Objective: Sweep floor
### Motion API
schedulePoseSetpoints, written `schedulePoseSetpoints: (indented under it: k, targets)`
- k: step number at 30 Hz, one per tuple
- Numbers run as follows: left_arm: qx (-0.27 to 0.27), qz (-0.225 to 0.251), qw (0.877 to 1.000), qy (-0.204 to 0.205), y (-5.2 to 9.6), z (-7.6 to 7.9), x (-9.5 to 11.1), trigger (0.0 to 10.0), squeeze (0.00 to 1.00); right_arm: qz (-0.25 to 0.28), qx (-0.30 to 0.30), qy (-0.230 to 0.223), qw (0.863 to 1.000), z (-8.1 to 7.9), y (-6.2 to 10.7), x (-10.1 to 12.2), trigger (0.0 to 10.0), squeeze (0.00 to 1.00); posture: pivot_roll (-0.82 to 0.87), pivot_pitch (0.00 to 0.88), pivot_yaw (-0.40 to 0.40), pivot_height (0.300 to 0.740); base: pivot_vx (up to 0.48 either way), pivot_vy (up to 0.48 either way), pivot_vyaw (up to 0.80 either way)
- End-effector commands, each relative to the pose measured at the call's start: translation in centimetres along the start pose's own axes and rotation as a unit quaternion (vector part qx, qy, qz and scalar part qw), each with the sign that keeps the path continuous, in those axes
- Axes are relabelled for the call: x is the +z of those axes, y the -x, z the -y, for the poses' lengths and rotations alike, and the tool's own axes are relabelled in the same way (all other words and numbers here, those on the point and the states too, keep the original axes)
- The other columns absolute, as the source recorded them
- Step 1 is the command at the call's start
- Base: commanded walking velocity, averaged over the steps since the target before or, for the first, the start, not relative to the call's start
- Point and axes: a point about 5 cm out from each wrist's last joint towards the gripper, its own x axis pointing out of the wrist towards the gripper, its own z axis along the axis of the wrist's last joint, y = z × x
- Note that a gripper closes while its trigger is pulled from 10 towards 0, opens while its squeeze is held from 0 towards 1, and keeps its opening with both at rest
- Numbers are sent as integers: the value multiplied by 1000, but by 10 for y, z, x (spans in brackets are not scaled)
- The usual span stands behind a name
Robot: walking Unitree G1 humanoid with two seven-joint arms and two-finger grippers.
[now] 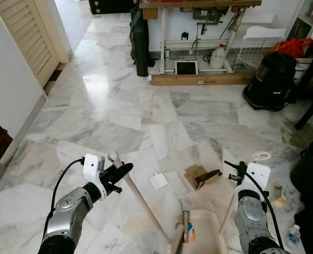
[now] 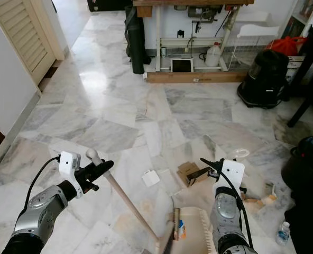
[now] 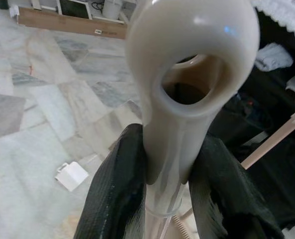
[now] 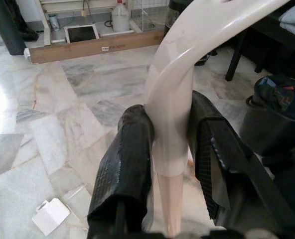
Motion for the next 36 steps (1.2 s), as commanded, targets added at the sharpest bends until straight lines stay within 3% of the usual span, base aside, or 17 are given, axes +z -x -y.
schedulePoseSetpoints:
  k: [1, 11, 13, 16, 19, 23, 26, 27, 28, 32, 36]
  targets:
    - [-8, 18, 1000, 4, 1, -1, 8, 10000, 0, -24, 0, -7, 1000, -4, 3, -7, 10000, 0, 40, 62, 45, 740, 0, 0, 0]
    - [-5, 16, 1000, -3, 3, -3, 12, 10000, 0, -37, -21, -42, 998, -2, 4, -10, 10000, 0, 47, 57, 50, 740, 0, 0, 0]
    - [8, 22, 1000, -7, 6, -5, 16, 10000, 0, -45, -35, -83, 995, 0, 3, -10, 10000, 0, 47, 55, 51, 740, 0, 0, 0]
    - [18, 29, 999, -12, 8, -8, 20, 10000, 0, -47, -40, -101, 993, 0, 2, -9, 10000, 0, 48, 54, 52, 740, 0, 0, 0]
    - [55, 66, 996, -32, 11, -14, 35, 10000, 0, -51, -43, -130, 989, 0, -1, -7, 10000, 0, 48, 54, 52, 740, 0, 0, 0]
    - [118, 143, 980, -69, 22, -21, 65, 10000, 0, -54, -50, -164, 984, -1, -3, -5, 10000, 0, 50, 48, 54, 740, 0, 0, 0]
    - [163, 184, 965, -87, 32, -27, 81, 10000, 0, -55, -52, -179, 981, -1, -4, -4, 10000, 0, 52, 42, 52, 740, 0, 0, 0]
    - [163, 184, 965, -87, 32, -27, 81, 10000, 0, -55, -52, -179, 981, -1, -4, -4, 10000, 0, 52, 42, 52, 740, 0, 0, 0]
    - [194, 203, 954, -102, 37, -30, 89, 10000, 0, -54, -51, -183, 980, 0, -5, -3, 10000, 0, 54, 37, 47, 740, 0, 0, 0]
    - [220, 207, 945, -121, 42, -32, 91, 10000, 0, -50, -44, -192, 979, -2, -7, 0, 10000, 0, 56, 27, 40, 740, 0, 0, 0]
    - [246, 187, 940, -142, 41, -29, 78, 10000, 0, -43, -26, -209, 977, -9, -9, 6, 10000, 0, 51, 5, 30, 740, 0, 0, 0]
